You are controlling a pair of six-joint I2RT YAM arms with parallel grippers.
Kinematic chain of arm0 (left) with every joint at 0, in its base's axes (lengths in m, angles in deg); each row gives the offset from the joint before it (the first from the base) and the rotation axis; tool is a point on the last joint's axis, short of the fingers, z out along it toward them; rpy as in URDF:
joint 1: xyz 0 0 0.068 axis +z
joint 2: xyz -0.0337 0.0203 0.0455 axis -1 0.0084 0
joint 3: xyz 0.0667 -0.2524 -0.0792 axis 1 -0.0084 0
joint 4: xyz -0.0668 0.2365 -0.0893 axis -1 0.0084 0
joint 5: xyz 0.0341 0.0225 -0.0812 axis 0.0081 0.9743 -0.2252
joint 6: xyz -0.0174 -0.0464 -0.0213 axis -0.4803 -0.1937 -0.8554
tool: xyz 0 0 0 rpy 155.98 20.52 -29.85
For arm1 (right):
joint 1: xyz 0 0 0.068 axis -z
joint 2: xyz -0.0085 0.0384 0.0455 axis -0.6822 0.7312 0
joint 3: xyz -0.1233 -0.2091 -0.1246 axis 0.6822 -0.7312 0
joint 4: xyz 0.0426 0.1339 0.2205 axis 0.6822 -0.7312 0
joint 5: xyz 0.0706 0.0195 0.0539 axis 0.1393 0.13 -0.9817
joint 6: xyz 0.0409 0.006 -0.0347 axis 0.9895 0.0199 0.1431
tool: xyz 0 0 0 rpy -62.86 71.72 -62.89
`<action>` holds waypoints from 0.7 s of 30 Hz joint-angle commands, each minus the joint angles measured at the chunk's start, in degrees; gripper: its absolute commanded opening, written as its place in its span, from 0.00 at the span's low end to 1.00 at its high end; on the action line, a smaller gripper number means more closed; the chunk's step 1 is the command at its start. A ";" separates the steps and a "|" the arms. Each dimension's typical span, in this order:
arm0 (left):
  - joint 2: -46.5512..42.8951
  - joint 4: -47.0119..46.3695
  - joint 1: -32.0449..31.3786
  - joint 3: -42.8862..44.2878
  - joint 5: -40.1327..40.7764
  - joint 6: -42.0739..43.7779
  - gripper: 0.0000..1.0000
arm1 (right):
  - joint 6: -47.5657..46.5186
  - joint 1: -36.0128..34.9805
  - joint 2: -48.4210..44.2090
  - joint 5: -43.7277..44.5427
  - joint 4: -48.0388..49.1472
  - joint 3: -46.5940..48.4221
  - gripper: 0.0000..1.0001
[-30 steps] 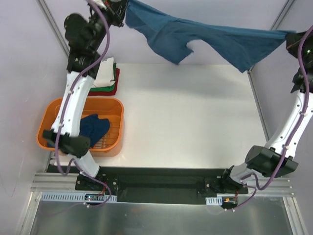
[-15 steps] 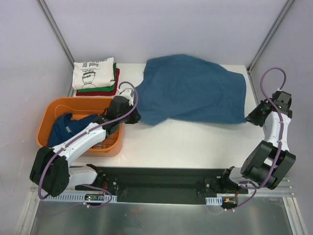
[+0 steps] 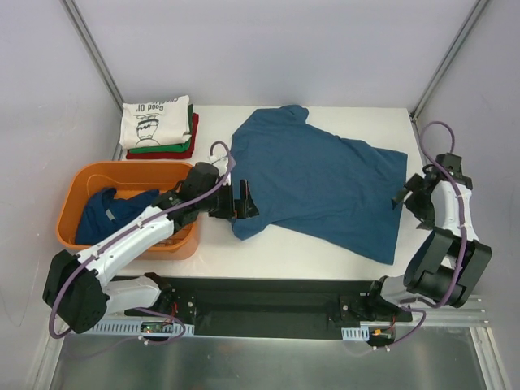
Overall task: Fold and stack the t-shirts
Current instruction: Flatten the tshirt out
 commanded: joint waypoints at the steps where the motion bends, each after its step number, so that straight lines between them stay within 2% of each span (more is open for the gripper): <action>1: -0.65 0.63 -0.42 8.15 -4.29 2.78 0.99 | -2.41 -7.32 -4.11 -0.12 -0.89 3.80 0.98; 3: 2.15 0.63 -0.33 12.19 -5.26 4.36 0.99 | -1.79 -10.21 -4.37 -2.48 1.13 2.84 1.00; 5: 5.92 0.63 -0.42 16.48 -6.76 5.94 0.99 | -1.44 -11.80 -3.76 -4.76 1.93 2.40 0.97; 7: 8.13 0.72 -0.33 18.87 -8.60 6.82 0.99 | -0.48 -13.56 -2.36 -4.08 2.11 2.04 0.97; 11: 11.74 0.80 -0.42 24.24 -7.21 8.58 0.99 | 1.63 -13.65 -0.07 -3.38 2.19 1.25 0.97; 16: 15.25 0.72 -0.33 26.09 -3.69 9.03 0.99 | 4.01 -13.65 3.80 -3.64 3.16 -0.32 0.97; 21: 27.11 0.80 1.94 31.62 -6.05 7.89 0.99 | 4.89 -13.13 9.58 -6.02 5.18 -1.12 0.97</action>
